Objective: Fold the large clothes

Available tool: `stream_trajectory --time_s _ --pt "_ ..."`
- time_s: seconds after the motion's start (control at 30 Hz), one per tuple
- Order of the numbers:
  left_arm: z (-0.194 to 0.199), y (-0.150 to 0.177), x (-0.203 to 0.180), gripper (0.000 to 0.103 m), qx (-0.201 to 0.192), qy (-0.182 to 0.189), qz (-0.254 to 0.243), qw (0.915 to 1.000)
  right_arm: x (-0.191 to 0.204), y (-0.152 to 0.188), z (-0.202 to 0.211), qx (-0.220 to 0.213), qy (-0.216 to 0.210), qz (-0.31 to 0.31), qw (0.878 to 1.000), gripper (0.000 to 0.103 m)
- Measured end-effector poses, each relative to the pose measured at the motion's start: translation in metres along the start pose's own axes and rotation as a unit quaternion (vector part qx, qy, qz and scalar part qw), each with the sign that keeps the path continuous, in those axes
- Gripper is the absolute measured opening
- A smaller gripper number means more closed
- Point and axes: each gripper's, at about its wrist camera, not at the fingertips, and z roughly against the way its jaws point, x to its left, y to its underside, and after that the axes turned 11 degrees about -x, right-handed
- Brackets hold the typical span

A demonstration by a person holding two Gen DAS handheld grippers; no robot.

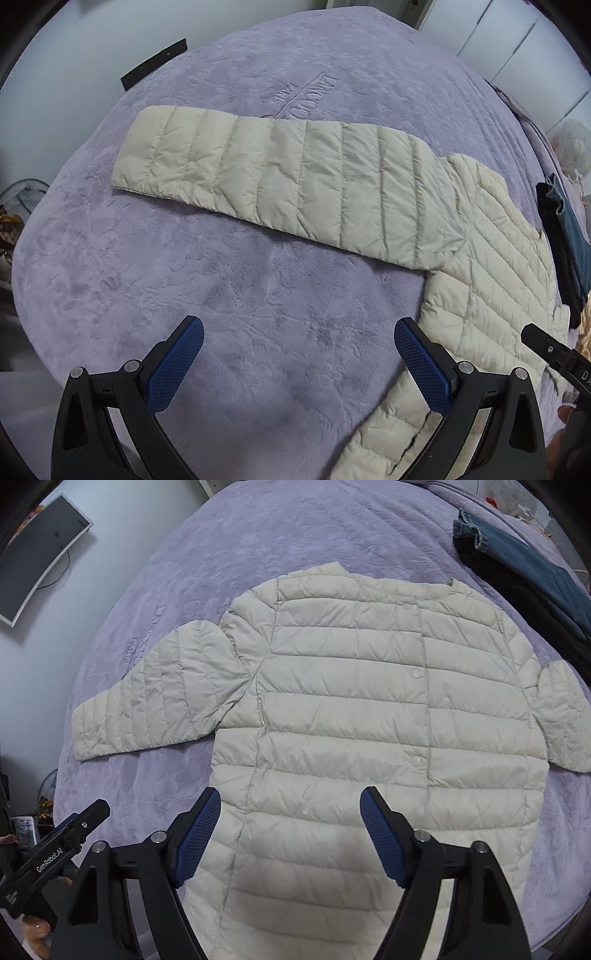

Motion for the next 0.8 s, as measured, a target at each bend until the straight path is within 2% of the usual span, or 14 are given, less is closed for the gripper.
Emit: stream_trajectory --time_s 0.17,0.23,0.27,0.33,0.37,0.53,0.67,0.8 --pt "-0.033 -0.019 0.031 0.103 -0.015 0.016 0.055 0.9983 0.021 -0.014 -0.043 -0.001 -0.03 0.011 0.999 0.064" --pt "-0.046 -0.025 0.042 0.103 -0.019 0.021 0.073 0.9969 0.031 -0.02 -0.061 -0.003 -0.044 0.019 0.999 0.051" --pt "-0.052 -0.028 0.047 0.103 -0.021 0.023 0.082 0.9962 0.035 -0.023 -0.071 0.0 -0.048 0.02 0.999 0.039" --pt "-0.063 -0.033 0.056 0.103 -0.027 0.032 0.097 0.9944 0.041 -0.028 -0.089 0.004 -0.061 0.018 0.998 0.029" --pt "-0.068 -0.035 0.06 0.103 -0.028 0.035 0.104 0.9935 0.043 -0.031 -0.097 0.004 -0.069 0.02 0.997 0.022" --pt "-0.096 -0.041 0.073 0.103 -0.024 0.058 0.134 0.989 0.052 -0.035 -0.133 0.007 -0.08 0.034 0.996 0.021" --pt "-0.11 -0.041 0.08 0.103 -0.029 0.072 0.16 0.9841 0.043 -0.034 -0.155 0.02 -0.09 0.012 0.996 0.02" --pt "-0.124 -0.051 0.081 0.103 -0.047 0.075 0.176 0.9805 0.032 -0.032 -0.159 0.02 -0.104 -0.011 0.994 0.018"
